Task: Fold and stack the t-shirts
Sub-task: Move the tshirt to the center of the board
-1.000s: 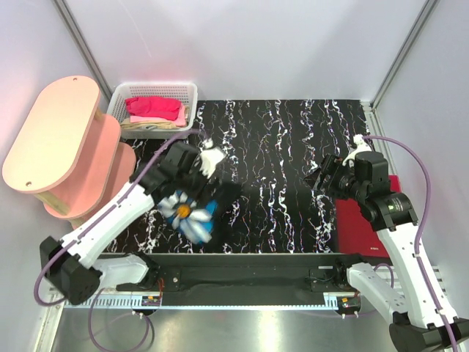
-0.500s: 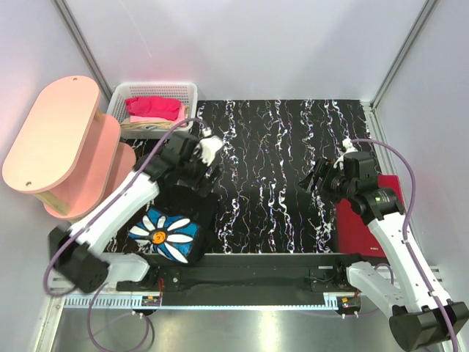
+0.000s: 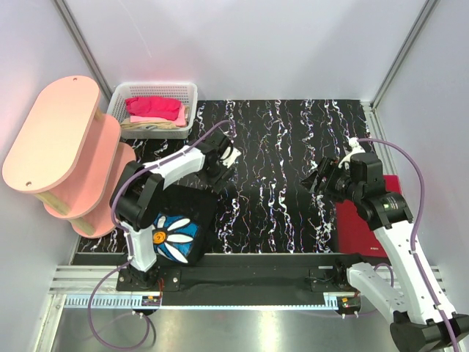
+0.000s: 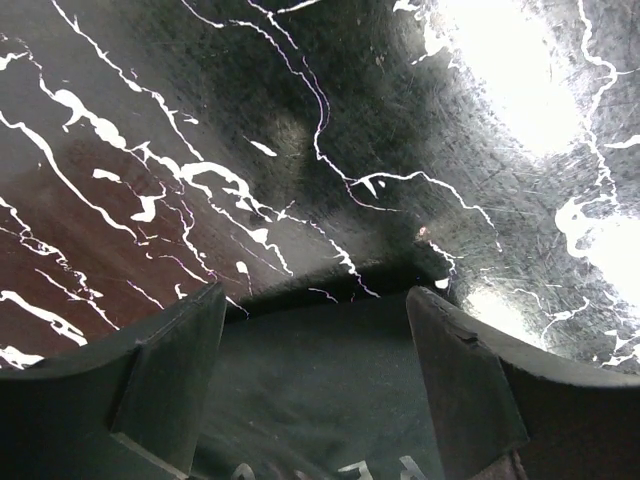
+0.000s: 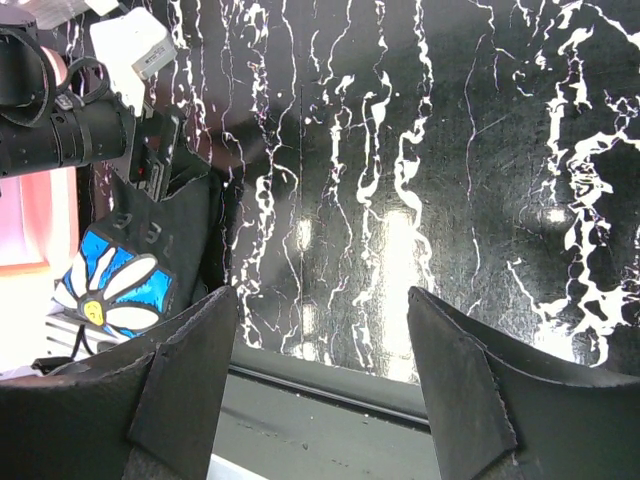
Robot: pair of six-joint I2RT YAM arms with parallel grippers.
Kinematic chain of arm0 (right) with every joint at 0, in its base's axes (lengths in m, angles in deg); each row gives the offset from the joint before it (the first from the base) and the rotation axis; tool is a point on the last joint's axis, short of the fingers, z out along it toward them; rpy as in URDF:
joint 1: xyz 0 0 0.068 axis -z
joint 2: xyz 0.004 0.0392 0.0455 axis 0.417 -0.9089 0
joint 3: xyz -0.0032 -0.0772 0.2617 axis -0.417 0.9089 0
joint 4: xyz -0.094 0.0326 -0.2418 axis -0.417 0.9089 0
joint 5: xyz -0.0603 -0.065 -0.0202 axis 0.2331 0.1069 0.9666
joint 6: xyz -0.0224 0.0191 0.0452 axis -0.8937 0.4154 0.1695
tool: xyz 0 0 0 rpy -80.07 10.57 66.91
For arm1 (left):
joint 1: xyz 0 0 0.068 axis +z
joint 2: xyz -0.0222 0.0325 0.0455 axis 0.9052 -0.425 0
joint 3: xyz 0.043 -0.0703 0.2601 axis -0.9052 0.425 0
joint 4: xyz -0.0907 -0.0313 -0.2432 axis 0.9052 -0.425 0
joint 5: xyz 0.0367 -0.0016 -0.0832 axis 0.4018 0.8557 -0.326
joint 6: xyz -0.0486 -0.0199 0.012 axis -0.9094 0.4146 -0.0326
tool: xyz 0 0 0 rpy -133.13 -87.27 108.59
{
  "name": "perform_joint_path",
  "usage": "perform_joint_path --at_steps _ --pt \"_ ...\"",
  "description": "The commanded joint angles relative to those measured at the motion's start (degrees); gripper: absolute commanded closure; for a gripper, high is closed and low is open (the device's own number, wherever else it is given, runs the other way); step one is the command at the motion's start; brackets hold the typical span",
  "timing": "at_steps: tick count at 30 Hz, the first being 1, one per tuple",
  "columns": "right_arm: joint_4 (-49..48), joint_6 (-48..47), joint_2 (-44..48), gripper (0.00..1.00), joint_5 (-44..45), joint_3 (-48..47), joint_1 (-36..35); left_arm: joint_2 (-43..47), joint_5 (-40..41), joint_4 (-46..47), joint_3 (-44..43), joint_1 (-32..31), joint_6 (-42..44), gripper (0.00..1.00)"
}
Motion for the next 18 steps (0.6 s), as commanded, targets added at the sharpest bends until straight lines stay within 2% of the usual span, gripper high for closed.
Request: perform_joint_path --at_steps 1,10,13,15,16,18 --pt "1.0 -1.7 -0.1 0.23 1.1 -3.0 -0.4 3.0 0.9 0.1 1.1 0.1 -0.4 0.23" --pt "1.2 -2.3 -0.3 0.23 1.9 -4.5 -0.3 0.8 -2.1 -0.9 6.0 -0.3 -0.9 0.24" --pt "1.4 -2.4 -0.3 0.23 2.2 -4.5 -0.4 0.4 -2.4 -0.9 8.0 -1.1 -0.7 0.27" --pt "1.4 -2.4 -0.4 0.23 2.3 -4.5 -0.4 -0.1 -4.1 -0.9 8.8 -1.7 -0.7 0.41" --pt "1.4 -2.3 -0.5 0.23 2.5 -4.5 -0.4 -1.0 -4.3 -0.9 9.0 -1.9 -0.6 0.66" --pt "1.5 -2.3 -0.6 0.23 2.7 -4.4 -0.4 -2.2 -4.8 -1.1 9.2 -2.1 -0.8 0.86"
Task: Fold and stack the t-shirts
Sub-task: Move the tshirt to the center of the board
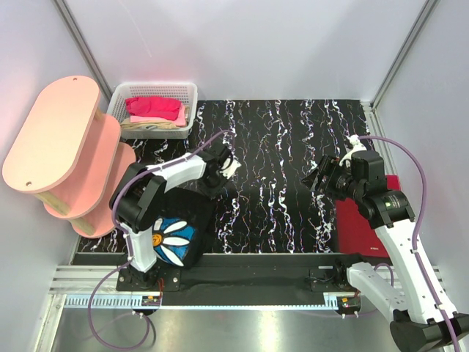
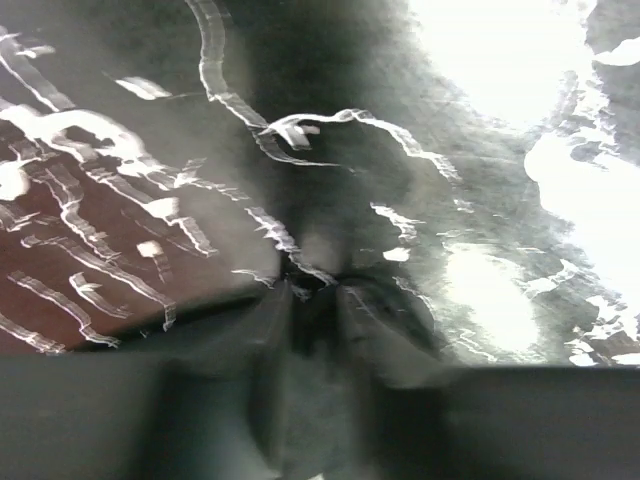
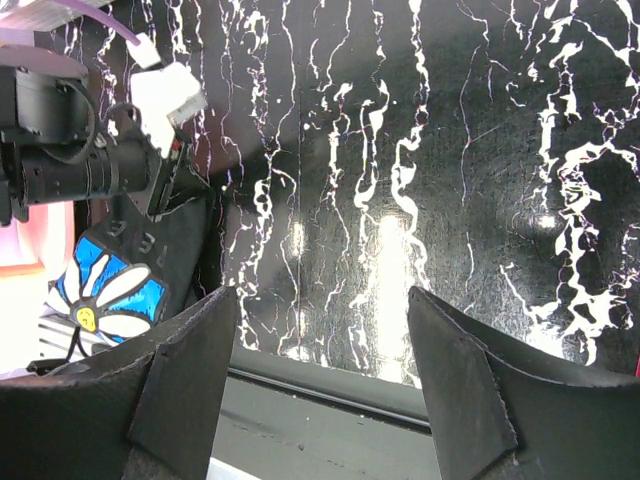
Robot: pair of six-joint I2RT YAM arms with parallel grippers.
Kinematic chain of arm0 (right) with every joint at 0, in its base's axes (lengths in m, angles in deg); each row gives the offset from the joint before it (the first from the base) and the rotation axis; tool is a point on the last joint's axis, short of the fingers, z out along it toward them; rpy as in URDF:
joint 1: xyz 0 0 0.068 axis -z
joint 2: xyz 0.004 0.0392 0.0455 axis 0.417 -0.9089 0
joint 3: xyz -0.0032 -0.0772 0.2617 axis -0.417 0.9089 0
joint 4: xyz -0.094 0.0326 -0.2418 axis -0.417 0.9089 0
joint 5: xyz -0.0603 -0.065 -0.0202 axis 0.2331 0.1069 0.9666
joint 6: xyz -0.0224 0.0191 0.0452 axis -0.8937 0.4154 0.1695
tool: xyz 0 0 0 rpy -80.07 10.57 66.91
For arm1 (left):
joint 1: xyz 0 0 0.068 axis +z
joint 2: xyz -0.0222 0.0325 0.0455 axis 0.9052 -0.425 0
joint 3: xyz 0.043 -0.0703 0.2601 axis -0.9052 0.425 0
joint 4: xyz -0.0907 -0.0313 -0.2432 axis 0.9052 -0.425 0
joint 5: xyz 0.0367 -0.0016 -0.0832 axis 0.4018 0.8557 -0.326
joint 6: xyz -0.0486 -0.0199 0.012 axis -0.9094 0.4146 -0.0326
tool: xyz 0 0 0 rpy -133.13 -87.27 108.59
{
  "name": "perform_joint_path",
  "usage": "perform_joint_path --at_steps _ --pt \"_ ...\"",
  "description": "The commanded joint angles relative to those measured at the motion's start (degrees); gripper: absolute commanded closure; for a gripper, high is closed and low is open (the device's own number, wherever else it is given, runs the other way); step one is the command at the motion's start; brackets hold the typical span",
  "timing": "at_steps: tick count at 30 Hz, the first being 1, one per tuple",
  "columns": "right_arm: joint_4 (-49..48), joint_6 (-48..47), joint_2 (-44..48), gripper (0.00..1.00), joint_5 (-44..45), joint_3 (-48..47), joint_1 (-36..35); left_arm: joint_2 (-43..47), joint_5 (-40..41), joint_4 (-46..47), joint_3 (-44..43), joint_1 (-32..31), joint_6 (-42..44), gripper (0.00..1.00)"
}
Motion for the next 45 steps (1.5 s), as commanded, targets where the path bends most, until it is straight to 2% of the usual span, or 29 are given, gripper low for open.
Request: perform_joint_path --at_steps 1,6,8,12,13,14,15,16,17,18,19,20,21,22,23,24,27,28,30,31,33,34,35,37,38,39,40,43,45 --pt "0.1 -0.9 0.3 0.23 2.0 -2.0 -0.4 -3.1 -1.7 -2.1 2.9 -1.0 0.6 1.0" --pt "0.3 -1.0 0.6 0.23 2.2 -2.2 -0.4 -1.7 -2.7 -3.3 2.4 -1.0 0.6 1.0" --pt "0.3 -1.1 0.6 0.23 2.3 -2.4 -0.4 -0.9 -2.3 -5.5 -0.9 -1.1 1.0 1.0" --pt "0.1 -1.3 0.2 0.24 3.1 -2.4 -0.4 -0.9 0.0 -12.8 -17.3 -1.0 1.2 1.0" --pt "0.1 -1.2 0.1 0.24 3.3 -2.4 -0.4 -2.0 0.2 -17.7 -29.3 -1.1 0.7 1.0" --pt "0.0 -1.2 0.1 0.24 3.5 -2.4 -0.3 -3.5 1.8 -20.6 -37.0 -1.3 0.5 1.0" --pt "-0.1 -1.1 0.0 0.24 3.5 -2.4 -0.4 -8.3 2.1 -27.2 -55.3 -1.5 0.3 1.0" --pt "-0.1 -1.0 0.0 0.24 3.6 -2.3 -0.4 -11.6 3.6 -30.7 -66.3 -2.4 0.3 1.0" --pt "-0.2 -0.8 0.0 0.25 3.9 -2.3 -0.3 -18.8 5.5 -33.6 -87.8 -3.1 1.0 1.0" --pt "-0.3 -0.7 0.2 0.25 4.0 -2.3 -0.4 -20.6 12.1 -32.9 -92.8 -6.0 4.4 1.0" --pt "-0.2 -0.8 0.4 0.25 4.4 -2.3 -0.4 -19.9 16.5 -28.9 -91.3 -7.9 6.5 1.0" --pt "-0.3 -0.7 0.5 0.25 4.8 -2.2 -0.4 -13.0 20.7 -22.7 -76.8 -9.7 8.6 1.0" --pt "-0.3 -0.8 0.7 0.25 5.0 -2.2 -0.4 -8.5 26.1 -7.8 -68.8 -12.8 12.2 1.0" --pt "-0.2 -0.9 0.8 0.25 5.1 -2.2 -0.4 -2.3 26.7 -1.8 -63.1 -13.9 13.3 1.0" --pt "-0.2 -0.8 0.6 0.25 5.2 -2.3 -0.4 -1.3 27.3 1.8 -61.1 -14.6 13.5 1.0" --pt "-0.2 -0.8 0.6 0.25 5.2 -2.3 -0.5 -1.5 28.9 4.1 -63.1 -15.3 12.9 1.0" --pt "-0.3 -0.8 0.5 0.25 5.5 -2.3 -0.4 -4.3 32.1 4.6 -73.0 -14.0 10.4 1.0" --pt "-0.2 -1.0 0.6 0.25 5.6 -2.2 -0.4 -2.5 31.5 4.6 -73.1 -13.3 9.7 1.0" --pt "0.1 -0.9 0.9 0.25 5.8 -1.9 -0.4 1.9 27.7 4.8 -65.6 -11.3 7.7 1.0" --pt "0.2 -1.1 1.2 0.25 6.2 -1.6 -0.3 7.5 27.3 4.9 -61.4 -10.6 7.0 1.0" --pt "0.1 -1.3 1.6 0.25 6.7 -1.0 -0.3 13.8 24.6 4.4 -47.2 -9.0 6.2 1.0" --pt "0.0 -1.5 1.5 0.25 7.0 -0.5 -0.4 20.3 24.2 4.3 -41.8 -8.4 6.1 1.0" --pt "0.0 -1.6 1.0 0.25 7.1 -0.3 -0.4 23.4 23.7 3.6 -30.8 -7.8 5.9 1.0" --pt "-0.3 -1.7 -0.1 0.25 7.4 0.1 -0.4 31.5 20.0 2.2 -19.5 -5.4 4.7 1.0" --pt "-0.6 -1.7 -1.3 0.25 7.4 0.2 -0.4 33.8 18.7 0.7 -8.4 -4.7 4.3 1.0" --pt "-0.9 -1.6 -1.9 0.25 7.7 0.5 -0.3 35.8 16.4 0.0 -3.0 -3.7 3.3 1.0" --pt "-1.5 -1.4 -2.3 0.24 7.7 0.7 -0.4 38.9 14.9 -0.6 6.8 -3.5 3.3 1.0" --pt "-3.1 -1.3 -5.5 0.23 7.6 1.3 -0.4 41.5 12.7 -1.4 20.0 -3.2 3.4 1.0" --pt "-4.2 -1.2 -8.6 0.23 7.3 2.0 -0.3 42.0 15.6 0.0 22.9 -2.2 4.4 1.0"
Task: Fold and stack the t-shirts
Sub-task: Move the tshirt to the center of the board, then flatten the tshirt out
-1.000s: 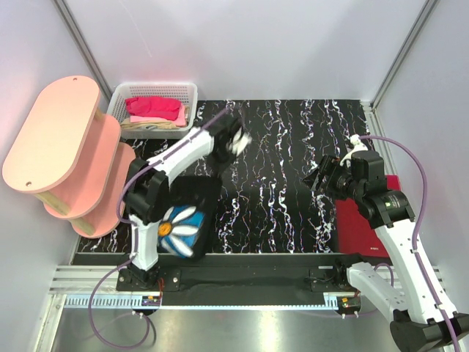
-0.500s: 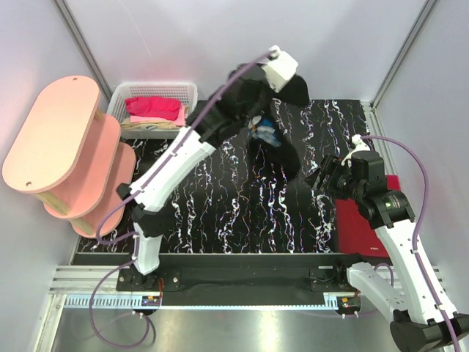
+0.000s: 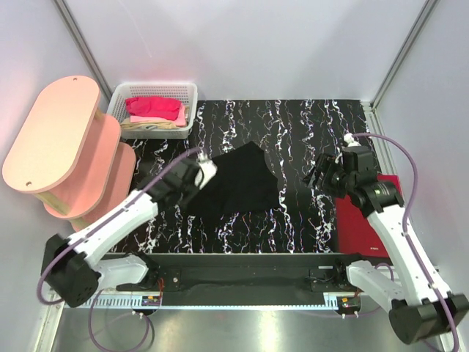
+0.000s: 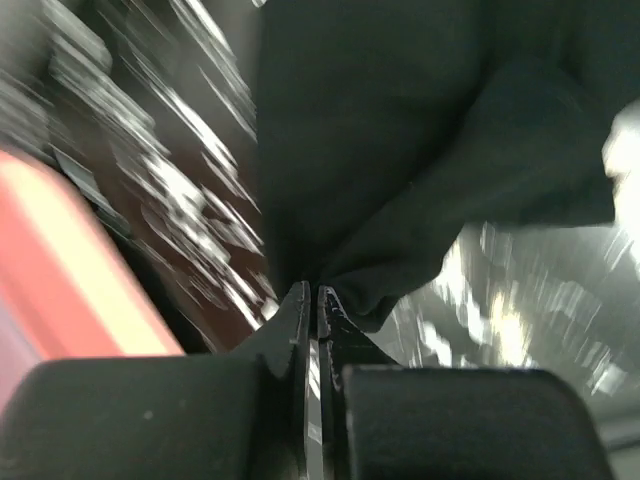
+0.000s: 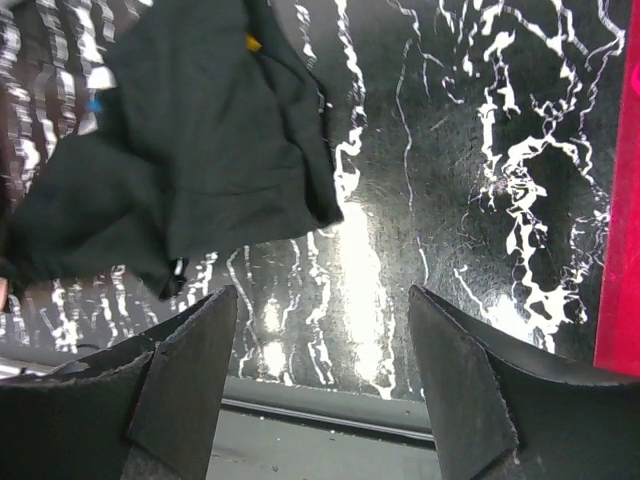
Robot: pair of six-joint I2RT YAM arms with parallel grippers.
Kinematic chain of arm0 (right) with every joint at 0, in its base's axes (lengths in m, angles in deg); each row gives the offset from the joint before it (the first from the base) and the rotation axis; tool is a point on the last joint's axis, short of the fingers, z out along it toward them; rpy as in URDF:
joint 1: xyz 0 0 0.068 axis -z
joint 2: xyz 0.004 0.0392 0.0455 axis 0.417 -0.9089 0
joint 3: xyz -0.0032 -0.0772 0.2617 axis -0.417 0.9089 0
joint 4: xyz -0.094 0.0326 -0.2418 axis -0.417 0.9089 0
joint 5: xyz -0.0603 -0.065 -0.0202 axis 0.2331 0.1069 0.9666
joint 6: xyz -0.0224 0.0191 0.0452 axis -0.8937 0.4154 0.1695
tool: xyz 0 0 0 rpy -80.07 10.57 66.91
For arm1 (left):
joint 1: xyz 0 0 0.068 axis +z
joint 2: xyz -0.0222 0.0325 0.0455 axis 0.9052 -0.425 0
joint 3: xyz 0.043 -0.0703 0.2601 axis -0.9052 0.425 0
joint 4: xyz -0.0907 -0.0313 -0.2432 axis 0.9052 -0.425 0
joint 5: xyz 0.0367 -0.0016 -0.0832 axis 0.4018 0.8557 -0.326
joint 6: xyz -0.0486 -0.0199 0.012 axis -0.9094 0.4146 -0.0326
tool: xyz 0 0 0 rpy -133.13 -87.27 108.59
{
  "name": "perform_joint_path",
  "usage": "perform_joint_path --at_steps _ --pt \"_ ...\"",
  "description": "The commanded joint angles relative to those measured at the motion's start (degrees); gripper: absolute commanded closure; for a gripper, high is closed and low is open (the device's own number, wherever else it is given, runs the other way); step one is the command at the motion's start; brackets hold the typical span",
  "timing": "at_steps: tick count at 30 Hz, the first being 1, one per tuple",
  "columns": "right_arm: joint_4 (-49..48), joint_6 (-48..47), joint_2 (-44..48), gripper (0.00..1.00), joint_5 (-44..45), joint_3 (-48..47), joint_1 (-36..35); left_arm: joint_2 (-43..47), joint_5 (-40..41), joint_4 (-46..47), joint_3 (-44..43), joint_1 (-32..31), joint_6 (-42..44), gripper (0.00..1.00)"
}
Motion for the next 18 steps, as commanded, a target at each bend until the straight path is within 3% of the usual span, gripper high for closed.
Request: perform_joint_path --at_steps 1,2,3,4,7,9,10,18 --pt "-5.0 -0.2 -5.4 0.22 1.0 1.3 -0.3 0.1 -1.2 1.2 8.4 1.8 0.4 1.0" --pt "-6.1 0.0 -7.9 0.22 0.5 1.7 -0.3 0.2 -1.5 1.4 8.2 2.4 1.0 0.77" --pt "-7.3 0.5 -9.3 0.22 -0.4 2.3 -0.3 -0.2 -1.6 1.3 7.7 3.2 1.7 0.48" --pt "-9.9 0.7 -10.6 0.22 -0.9 2.4 -0.3 -0.5 -1.0 1.3 6.3 3.5 1.6 0.36" --pt "-15.5 1.2 -17.9 0.22 -2.1 2.1 -0.4 -1.6 -1.3 1.2 2.5 4.5 1.4 0.35" --pt "-18.8 0.8 -21.8 0.23 -3.0 0.0 -1.1 -3.0 -1.0 1.2 0.4 4.9 1.1 0.24" --pt "-19.8 0.5 -26.2 0.23 -3.4 -1.0 -1.4 -3.6 -1.2 1.3 -1.8 5.0 1.0 0.22" --pt "-21.6 -3.9 -51.6 0.23 -5.9 -23.5 -5.9 -19.5 -11.1 0.4 -12.4 4.9 -1.0 0.3"
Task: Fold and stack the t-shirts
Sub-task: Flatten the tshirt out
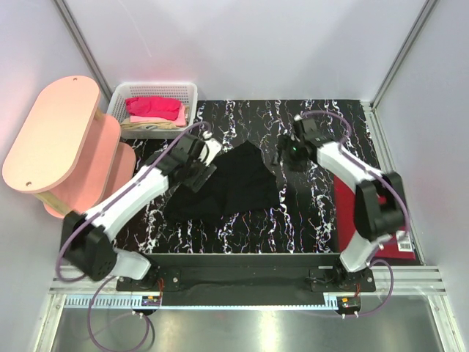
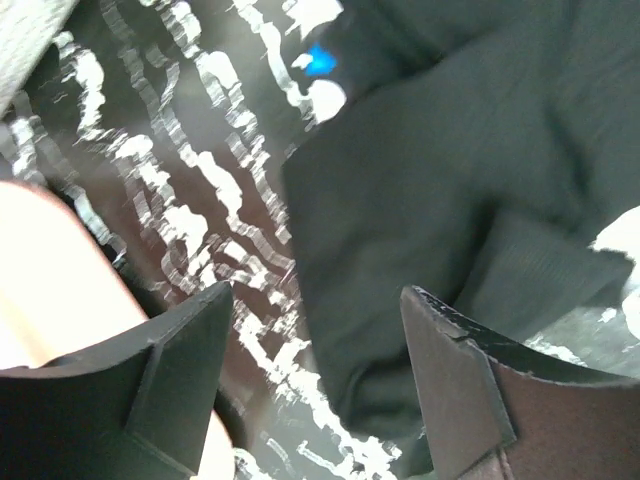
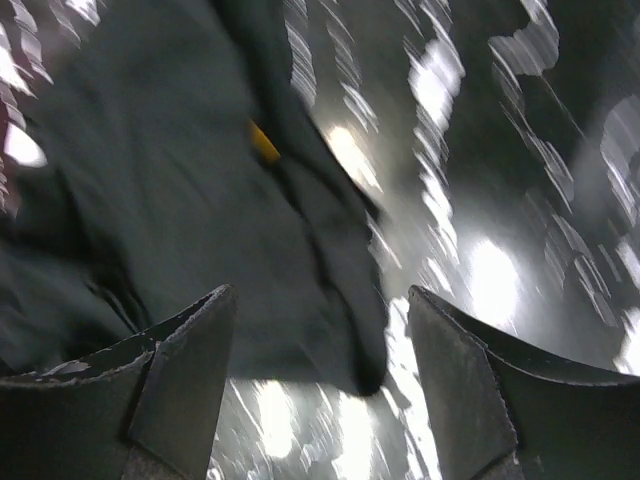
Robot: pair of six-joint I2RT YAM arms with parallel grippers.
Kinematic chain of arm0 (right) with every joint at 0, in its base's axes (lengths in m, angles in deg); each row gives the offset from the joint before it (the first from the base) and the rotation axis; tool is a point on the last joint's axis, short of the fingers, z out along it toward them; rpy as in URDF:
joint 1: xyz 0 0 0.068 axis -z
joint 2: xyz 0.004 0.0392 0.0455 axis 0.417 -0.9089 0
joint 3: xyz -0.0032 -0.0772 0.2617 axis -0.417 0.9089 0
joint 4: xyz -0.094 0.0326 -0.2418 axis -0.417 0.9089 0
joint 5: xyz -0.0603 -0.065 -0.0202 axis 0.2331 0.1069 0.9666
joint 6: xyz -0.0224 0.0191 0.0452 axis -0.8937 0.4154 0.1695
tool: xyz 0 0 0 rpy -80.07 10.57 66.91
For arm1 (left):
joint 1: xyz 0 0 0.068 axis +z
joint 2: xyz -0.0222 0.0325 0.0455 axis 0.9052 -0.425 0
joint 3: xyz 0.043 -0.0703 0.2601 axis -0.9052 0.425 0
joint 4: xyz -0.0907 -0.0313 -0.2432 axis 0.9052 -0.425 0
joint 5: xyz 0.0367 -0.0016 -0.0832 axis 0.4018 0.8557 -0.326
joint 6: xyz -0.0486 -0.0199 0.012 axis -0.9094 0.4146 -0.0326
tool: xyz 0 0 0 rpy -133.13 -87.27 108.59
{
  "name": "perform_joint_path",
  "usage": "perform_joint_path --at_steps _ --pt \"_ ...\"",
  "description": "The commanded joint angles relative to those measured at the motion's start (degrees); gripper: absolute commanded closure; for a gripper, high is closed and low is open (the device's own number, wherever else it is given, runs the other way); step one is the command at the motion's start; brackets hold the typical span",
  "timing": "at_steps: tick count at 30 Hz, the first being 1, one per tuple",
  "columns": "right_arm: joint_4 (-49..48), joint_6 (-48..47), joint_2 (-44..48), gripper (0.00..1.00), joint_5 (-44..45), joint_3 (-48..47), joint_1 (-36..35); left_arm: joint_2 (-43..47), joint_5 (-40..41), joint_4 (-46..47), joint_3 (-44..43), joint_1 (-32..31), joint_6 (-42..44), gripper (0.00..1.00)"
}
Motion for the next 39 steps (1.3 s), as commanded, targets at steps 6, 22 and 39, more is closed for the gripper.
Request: perform_joint_path --at_steps 6,22,39 --pt "-4.5 -3.5 -20.5 0.23 -5.2 -23.8 -1.6 -19.2 -9.8 0.8 -6.1 0.1 -1.3 0.35" --pt "-4.0 -3.3 -41.4 0.31 -10.0 -40.9 -1.6 -28.0 -11.6 3.5 -7.0 0.1 0.5 0.46" --pt "-4.0 -5.7 -22.1 1.0 -3.3 -29.6 -1.6 -18.0 -3.9 0.8 -12.4 7.2 2.5 1.0"
